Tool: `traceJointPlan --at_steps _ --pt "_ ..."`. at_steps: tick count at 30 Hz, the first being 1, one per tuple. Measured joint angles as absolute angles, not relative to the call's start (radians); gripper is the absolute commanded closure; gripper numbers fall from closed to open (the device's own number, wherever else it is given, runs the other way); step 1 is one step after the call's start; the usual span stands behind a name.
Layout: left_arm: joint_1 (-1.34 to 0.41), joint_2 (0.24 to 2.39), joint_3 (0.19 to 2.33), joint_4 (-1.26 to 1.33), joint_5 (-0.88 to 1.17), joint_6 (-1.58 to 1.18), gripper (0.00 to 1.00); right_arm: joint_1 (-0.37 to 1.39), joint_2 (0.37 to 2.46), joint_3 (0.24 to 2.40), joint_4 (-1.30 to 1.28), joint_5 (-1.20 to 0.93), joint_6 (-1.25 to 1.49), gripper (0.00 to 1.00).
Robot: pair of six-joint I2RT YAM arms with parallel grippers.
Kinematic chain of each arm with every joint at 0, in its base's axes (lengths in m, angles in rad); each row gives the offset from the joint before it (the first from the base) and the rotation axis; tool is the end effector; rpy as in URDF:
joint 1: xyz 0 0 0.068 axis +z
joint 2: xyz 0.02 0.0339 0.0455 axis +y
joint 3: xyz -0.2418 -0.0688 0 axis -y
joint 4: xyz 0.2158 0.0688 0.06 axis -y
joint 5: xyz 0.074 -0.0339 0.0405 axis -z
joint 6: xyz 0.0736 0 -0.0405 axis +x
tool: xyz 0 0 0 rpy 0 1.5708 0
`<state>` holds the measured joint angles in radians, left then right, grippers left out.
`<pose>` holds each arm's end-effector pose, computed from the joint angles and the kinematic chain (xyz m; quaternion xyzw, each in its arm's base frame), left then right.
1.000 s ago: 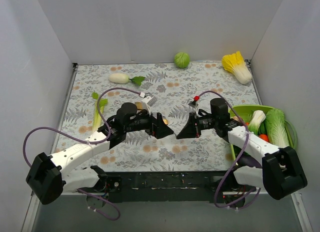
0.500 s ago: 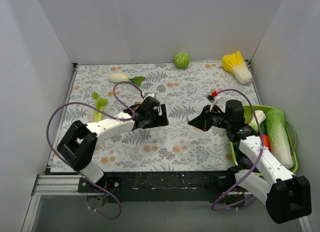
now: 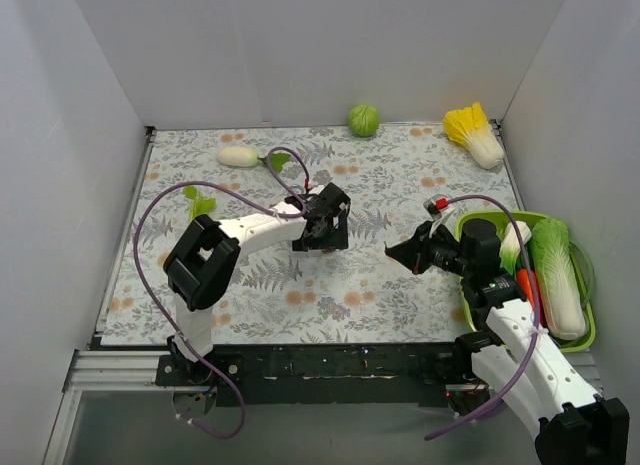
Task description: Unlock with the key
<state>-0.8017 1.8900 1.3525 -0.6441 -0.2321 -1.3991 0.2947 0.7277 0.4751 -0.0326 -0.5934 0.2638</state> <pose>0.2676 -0.2521 0.1494 -0.3082 0.9248 -0.1197 0.1883 0.1727 0.0954 0.2405 -0.1871 0.7627 0.3830 0.4865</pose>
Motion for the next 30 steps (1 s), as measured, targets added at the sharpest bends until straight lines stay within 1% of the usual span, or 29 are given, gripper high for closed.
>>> traceJointPlan --at_steps 10,14,16,18,21,22,30 --pt "-0.787 1.975 1.41 -0.687 -0.187 -1.369 0.13 0.295 0.717 0.461 -0.028 -0.598 0.26 0.99" --pt "-0.78 2.026 1.485 -0.722 -0.189 -1.356 0.17 0.295 0.713 0.439 -0.034 -0.598 0.262 0.99" --pt "-0.78 2.054 1.519 -0.728 -0.195 -1.351 0.21 0.295 0.712 0.433 -0.035 -0.598 0.262 0.99" --pt "-0.779 2.069 1.536 -0.742 -0.204 -1.349 0.27 0.295 0.709 0.428 -0.036 -0.598 0.262 0.99" --pt "-0.778 2.074 1.544 -0.758 -0.209 -1.351 0.3 0.295 0.707 0.428 -0.036 -0.598 0.262 0.99" --pt "-0.778 2.074 1.544 -0.763 -0.21 -1.351 0.33 0.295 0.706 0.428 -0.036 -0.598 0.262 0.99" --pt "-0.778 2.077 1.544 -0.785 -0.225 -1.353 0.36 0.296 0.704 0.427 -0.027 -0.598 0.262 0.99"
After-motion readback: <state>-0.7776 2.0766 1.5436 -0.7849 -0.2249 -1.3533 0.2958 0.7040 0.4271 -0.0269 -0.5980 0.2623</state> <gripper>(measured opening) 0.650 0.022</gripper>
